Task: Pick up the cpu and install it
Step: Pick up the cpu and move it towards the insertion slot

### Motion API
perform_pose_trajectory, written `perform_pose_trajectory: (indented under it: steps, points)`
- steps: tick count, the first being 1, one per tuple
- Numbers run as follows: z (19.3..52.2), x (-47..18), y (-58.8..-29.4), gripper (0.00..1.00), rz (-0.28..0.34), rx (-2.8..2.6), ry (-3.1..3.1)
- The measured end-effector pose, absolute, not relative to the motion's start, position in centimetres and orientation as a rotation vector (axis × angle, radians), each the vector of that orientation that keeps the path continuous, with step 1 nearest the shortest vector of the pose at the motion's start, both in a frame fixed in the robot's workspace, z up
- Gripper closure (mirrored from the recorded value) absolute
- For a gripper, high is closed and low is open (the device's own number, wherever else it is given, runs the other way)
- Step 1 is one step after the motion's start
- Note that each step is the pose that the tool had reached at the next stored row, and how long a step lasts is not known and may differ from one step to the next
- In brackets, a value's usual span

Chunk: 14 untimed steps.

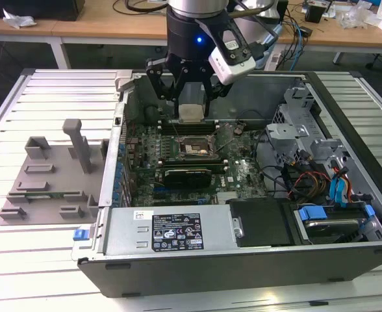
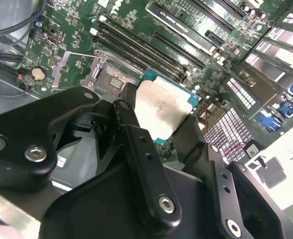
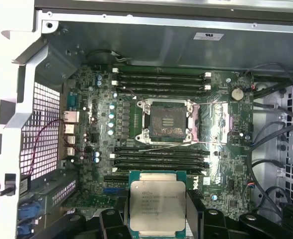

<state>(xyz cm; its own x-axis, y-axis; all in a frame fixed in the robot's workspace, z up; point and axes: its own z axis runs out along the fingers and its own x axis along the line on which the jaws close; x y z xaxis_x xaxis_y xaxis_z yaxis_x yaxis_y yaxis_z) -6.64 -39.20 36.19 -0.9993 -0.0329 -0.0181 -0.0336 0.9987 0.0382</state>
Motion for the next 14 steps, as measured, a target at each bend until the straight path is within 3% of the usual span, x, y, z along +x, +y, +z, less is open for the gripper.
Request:
perform_pose_trajectory:
  steps: [14]
  points:
    - [35.56,-5.83,-39.19,0.45,0.056,-0.052,3.131]
